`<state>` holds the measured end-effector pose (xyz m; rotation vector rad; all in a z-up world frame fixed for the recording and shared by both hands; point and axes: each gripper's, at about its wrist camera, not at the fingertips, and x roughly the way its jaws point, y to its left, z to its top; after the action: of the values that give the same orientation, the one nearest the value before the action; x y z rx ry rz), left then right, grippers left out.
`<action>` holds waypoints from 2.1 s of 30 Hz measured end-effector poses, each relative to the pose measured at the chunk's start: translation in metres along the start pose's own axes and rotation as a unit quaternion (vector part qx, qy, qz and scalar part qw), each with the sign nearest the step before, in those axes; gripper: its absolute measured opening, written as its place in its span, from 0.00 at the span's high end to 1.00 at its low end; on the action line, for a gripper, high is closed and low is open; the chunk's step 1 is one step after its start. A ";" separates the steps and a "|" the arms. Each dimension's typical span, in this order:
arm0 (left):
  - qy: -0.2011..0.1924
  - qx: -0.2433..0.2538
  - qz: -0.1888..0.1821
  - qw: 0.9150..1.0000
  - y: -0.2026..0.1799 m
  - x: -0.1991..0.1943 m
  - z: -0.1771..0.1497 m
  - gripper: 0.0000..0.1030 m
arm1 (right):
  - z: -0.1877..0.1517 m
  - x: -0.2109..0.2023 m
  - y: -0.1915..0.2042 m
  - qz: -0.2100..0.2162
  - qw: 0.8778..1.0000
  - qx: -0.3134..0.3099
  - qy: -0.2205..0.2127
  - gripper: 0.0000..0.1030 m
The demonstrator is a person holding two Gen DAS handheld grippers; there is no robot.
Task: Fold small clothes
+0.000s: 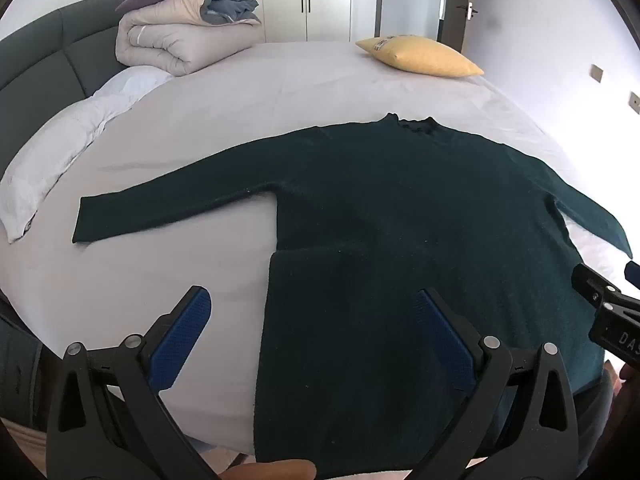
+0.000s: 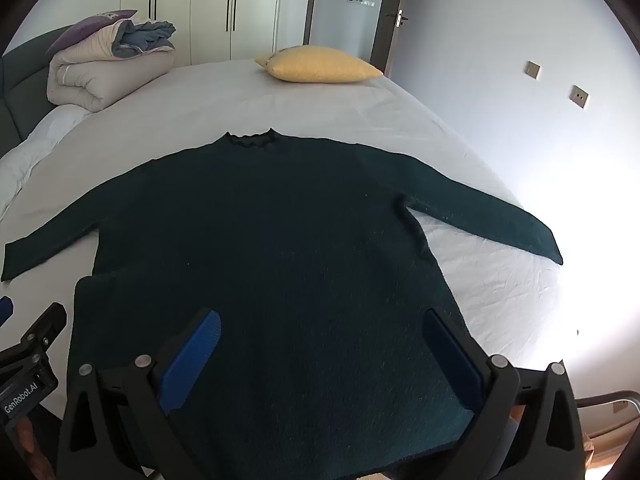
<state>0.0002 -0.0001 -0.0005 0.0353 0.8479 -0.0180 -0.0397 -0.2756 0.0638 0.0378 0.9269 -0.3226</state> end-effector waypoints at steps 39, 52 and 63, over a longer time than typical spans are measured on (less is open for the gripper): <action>0.007 -0.011 -0.010 1.000 0.001 0.007 -0.009 0.00 | -0.012 0.006 -0.003 0.000 1.000 0.002 0.007 0.00; 0.008 -0.011 -0.011 1.000 0.001 0.011 -0.014 0.00 | -0.015 0.008 -0.005 0.000 1.000 0.004 0.010 0.00; 0.009 -0.011 -0.012 1.000 0.003 0.012 -0.021 0.00 | -0.017 0.010 -0.004 -0.002 1.000 0.002 0.011 0.00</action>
<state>-0.0073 0.0031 -0.0232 0.0036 0.8657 -0.0312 -0.0489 -0.2790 0.0462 0.0426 0.9493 -0.3290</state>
